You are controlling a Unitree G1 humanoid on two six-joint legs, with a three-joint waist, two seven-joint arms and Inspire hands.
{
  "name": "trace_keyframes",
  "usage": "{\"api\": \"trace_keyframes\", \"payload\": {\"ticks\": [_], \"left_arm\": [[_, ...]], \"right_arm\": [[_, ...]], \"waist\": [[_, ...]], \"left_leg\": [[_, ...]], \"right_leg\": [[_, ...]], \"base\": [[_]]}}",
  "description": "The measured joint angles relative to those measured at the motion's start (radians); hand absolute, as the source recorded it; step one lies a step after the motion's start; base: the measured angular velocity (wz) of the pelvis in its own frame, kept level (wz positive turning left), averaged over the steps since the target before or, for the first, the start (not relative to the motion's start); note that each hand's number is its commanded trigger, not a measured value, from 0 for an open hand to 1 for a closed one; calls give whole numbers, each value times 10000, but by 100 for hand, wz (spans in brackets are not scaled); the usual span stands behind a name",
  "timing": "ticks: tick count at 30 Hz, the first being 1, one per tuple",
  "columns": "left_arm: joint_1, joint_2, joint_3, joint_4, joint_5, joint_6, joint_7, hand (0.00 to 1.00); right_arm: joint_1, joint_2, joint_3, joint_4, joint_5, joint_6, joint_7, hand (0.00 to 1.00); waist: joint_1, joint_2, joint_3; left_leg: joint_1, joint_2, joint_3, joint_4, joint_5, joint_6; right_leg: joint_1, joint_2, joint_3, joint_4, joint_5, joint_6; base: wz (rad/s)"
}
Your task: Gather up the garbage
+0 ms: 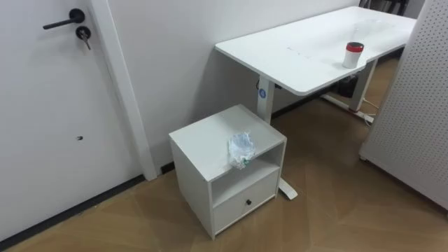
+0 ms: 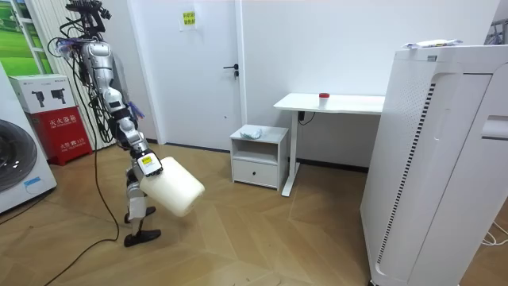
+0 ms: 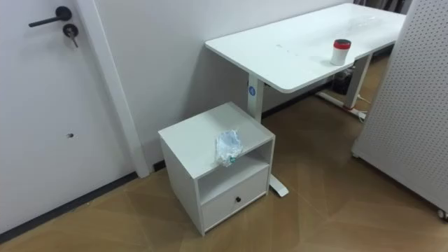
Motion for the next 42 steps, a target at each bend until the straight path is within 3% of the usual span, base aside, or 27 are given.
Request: {"api": "trace_keyframes", "payload": {"ticks": [25, 29, 31, 33, 36, 39, 42], "left_arm": [[32, 66, 17, -145, -71, -21, 5, 0], [90, 68, 18, -168, -54, -6, -23, 0], [39, 101, 9, -173, 23, -11, -22, 0], [34, 134, 15, -134, 134, -11, -21, 0], [-32, 204, 7, -20, 121, -3, -64, 0], [-12, 223, -4, 38, 113, 165, -218, 0], [-20, 224, -2, 35, 112, 182, -212, 0]], "right_arm": [[42, -10, -21, 251, -96, 18, 4, 100], [48, -31, -21, 335, -418, 253, 10, 100], [14, -48, -22, 334, -813, 319, 24, 100], [20, -100, -22, 329, -1174, 375, 89, 100], [9, -110, -14, 53, -1207, 462, 175, 100], [1, -106, -17, -9, -1116, 565, 239, 100], [193, -130, -14, 9, -797, 638, 242, 100]], "waist": [[-31, -89, 15], [-54, -118, 9], [-76, -128, 24], [-54, -135, 48], [27, -219, 72], [-37, -233, 76], [-66, -234, 83]], "left_leg": [[-128, 12, 86, 98, -5, 6], [-256, 29, 75, 477, -15, 18], [-433, 101, 74, 910, -174, -45], [-696, 263, 77, 1833, -511, -123], [-1393, 608, 71, 3388, -874, -306], [-1763, 919, -58, 4260, -896, -295], [-1981, 968, -241, 4514, -866, -273]], "right_leg": [[-207, -5, 126, 169, -6, 11], [-206, -14, 129, 403, -23, -5], [-309, 6, 112, 673, -213, -86], [-561, 29, 136, 1458, -665, -193], [-1095, 175, 255, 2586, -1238, -424], [-1176, 371, 287, 2904, -1410, -698], [-1189, 520, 379, 3069, -1554, -890]], "base": [[-1], [0], [0], [-7], [-13], [-9], [11]]}}
